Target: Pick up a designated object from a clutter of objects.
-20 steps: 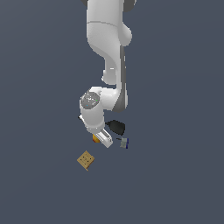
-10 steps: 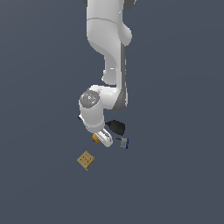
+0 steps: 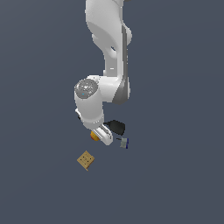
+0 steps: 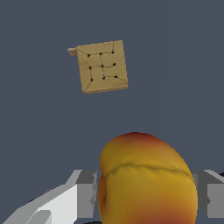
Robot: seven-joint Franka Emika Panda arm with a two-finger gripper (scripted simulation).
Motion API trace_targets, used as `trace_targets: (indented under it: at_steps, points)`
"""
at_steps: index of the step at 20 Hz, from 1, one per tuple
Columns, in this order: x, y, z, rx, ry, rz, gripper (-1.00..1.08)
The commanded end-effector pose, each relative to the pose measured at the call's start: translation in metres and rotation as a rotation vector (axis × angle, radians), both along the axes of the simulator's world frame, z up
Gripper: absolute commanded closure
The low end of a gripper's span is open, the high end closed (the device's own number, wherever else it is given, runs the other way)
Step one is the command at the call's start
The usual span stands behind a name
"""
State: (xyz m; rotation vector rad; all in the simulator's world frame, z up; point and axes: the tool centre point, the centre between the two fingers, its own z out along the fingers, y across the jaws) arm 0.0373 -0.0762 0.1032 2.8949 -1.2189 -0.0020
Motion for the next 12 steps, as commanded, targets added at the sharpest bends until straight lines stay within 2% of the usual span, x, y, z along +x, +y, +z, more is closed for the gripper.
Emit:
trace_targets:
  at_steps: [1, 12]
  points:
    - [0.006, 0.0, 0.023, -0.001, -0.002, 0.0, 1.08]
    - [0.037, 0.003, 0.136, -0.002, -0.001, -0.001, 1.08]
